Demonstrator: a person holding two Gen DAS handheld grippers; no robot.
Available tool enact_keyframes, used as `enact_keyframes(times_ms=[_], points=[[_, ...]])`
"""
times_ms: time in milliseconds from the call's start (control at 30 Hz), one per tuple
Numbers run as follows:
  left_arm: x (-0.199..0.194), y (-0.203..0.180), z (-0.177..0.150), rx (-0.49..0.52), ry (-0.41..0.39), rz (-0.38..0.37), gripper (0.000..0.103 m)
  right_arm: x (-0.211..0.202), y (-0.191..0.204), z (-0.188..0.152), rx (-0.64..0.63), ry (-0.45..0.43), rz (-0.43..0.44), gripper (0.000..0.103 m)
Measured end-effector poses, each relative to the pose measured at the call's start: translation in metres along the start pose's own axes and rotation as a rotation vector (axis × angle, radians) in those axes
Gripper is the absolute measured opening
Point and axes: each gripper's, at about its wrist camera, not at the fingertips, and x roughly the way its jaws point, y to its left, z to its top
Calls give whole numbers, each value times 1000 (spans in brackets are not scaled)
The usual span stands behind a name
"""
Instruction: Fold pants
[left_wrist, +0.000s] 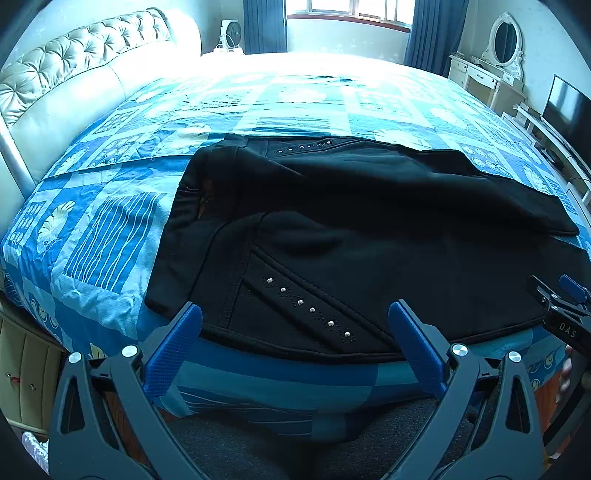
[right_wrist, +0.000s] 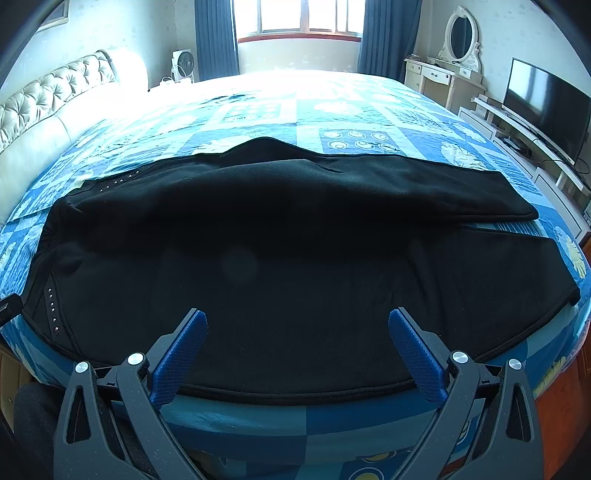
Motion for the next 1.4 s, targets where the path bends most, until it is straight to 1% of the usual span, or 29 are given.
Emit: enact_keyframes(times_ms=[1400], points=[[4,1,-3,7,10,14,101,2,2,0,-4,4,1,98]])
